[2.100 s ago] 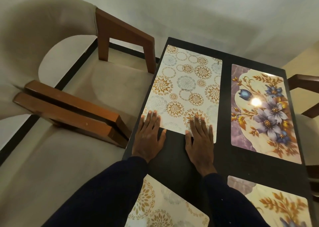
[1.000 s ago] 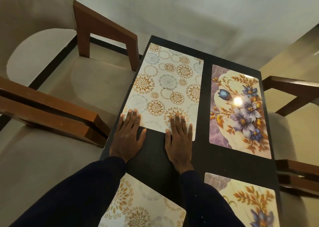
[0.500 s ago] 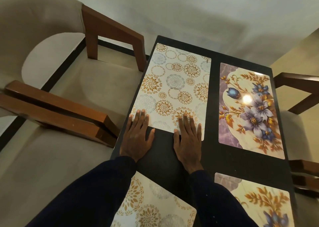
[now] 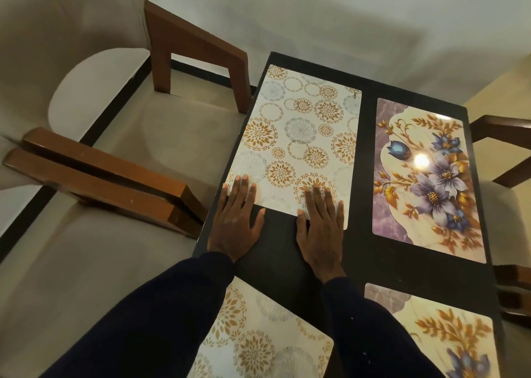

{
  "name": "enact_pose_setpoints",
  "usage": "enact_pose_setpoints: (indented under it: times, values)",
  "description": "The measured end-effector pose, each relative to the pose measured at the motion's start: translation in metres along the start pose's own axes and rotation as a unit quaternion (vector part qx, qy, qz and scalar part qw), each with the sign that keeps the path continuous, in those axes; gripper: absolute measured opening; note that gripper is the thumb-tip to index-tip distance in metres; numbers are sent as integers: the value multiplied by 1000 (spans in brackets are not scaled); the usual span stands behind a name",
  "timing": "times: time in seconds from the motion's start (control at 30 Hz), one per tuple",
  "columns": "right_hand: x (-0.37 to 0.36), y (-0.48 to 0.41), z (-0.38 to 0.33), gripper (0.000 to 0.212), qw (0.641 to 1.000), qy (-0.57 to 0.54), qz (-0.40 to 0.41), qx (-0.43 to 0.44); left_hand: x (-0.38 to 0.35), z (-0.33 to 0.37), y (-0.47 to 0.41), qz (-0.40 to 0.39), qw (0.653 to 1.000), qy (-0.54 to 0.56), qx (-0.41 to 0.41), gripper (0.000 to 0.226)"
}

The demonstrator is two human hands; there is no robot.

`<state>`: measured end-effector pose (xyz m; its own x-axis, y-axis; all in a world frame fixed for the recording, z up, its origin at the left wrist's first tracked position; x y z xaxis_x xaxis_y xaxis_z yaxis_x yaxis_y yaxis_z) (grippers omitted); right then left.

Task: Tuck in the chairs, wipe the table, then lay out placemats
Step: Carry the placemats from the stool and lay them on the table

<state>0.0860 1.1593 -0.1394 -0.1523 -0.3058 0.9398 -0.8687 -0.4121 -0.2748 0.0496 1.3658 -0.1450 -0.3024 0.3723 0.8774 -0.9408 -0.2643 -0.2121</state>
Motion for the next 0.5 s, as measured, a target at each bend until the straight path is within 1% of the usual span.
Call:
enact_pose_setpoints:
  times: [0.17,0.27,0.37,0.5]
  values:
    - [2,-3,-4,57,1000,-23,13,16,3,1,-2,4,1000,-3,-25,64]
    - [6,1,-10,55,998,-43,17,43,6,3,0,6,999,12,-32,61]
    - [11,19,-27,53,992,-67,3,105,18,-4,14,7,999,37,-18,54]
    - [35,68,-67,51,979,-121,-12,163,48,-24,58,5,997,73,29,49]
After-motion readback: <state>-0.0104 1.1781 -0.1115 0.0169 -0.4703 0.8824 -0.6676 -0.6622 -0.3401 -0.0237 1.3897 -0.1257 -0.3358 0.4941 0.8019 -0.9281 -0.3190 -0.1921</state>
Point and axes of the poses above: each hand's wrist, its own y-axis away from the middle knuckle, its own x-axis out of the back of the hand, z = x × y, the point moved 7 cm from there along -y, towards the middle knuckle, and after that the axes turned 13 degrees about x, right-handed, at the moved point
